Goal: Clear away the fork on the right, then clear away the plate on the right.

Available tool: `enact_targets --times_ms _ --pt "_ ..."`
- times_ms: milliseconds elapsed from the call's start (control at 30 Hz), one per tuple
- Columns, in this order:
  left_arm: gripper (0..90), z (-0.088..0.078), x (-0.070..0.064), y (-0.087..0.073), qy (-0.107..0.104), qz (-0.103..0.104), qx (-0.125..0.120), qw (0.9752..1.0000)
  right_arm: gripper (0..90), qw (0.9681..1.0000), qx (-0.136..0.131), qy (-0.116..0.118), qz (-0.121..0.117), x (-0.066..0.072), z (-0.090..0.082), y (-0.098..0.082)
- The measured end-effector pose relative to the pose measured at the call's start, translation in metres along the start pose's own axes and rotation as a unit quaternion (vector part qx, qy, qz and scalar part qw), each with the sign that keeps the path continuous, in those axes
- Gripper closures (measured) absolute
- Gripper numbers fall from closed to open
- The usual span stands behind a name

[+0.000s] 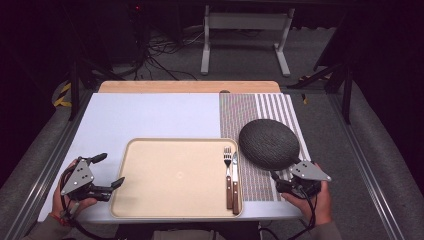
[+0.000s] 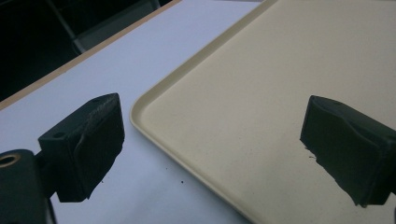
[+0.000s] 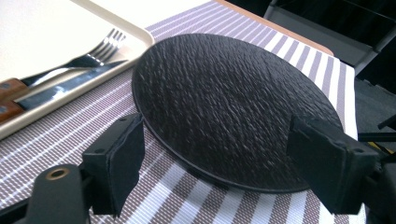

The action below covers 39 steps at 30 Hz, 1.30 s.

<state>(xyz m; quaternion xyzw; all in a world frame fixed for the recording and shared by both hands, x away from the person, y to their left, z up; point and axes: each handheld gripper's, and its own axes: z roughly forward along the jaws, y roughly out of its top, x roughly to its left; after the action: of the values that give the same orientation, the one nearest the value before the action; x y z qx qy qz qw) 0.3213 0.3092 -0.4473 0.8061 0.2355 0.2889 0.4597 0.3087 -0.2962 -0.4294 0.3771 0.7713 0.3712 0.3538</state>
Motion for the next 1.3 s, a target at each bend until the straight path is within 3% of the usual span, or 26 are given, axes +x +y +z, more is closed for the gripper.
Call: enact_targets --times_ms 300,500,800,867,1133,1233,1300 --pt "6.9 -0.003 -0.002 0.000 0.003 0.000 -0.002 1.0000 20.3 1.0000 0.007 -0.004 0.000 -0.006 0.000 -0.007" --pt "6.9 -0.002 -0.002 0.001 0.003 0.001 -0.001 1.0000 20.5 0.9998 0.012 -0.006 -0.016 -0.006 -0.002 -0.007" --pt "7.5 -0.001 -0.003 0.002 0.002 0.001 0.000 1.0000 21.7 0.9995 0.020 -0.003 -0.023 -0.009 -0.002 -0.010" --pt "7.5 -0.001 -0.004 0.003 0.001 0.008 0.002 1.0000 25.6 0.9990 0.031 -0.002 -0.032 -0.009 -0.001 -0.012" --pt "7.5 -0.001 -0.005 0.003 0.001 0.009 0.003 1.0000 26.9 0.9971 0.051 -0.004 -0.056 -0.011 0.007 -0.017" --pt "7.5 -0.001 -0.005 0.003 0.001 0.011 0.004 0.9999 26.9 0.9954 0.062 -0.012 -0.073 -0.011 0.011 -0.019" --pt "7.5 0.000 -0.005 0.003 0.000 0.012 0.006 0.9999 27.0 0.9924 0.072 -0.027 -0.096 -0.011 0.014 -0.019"
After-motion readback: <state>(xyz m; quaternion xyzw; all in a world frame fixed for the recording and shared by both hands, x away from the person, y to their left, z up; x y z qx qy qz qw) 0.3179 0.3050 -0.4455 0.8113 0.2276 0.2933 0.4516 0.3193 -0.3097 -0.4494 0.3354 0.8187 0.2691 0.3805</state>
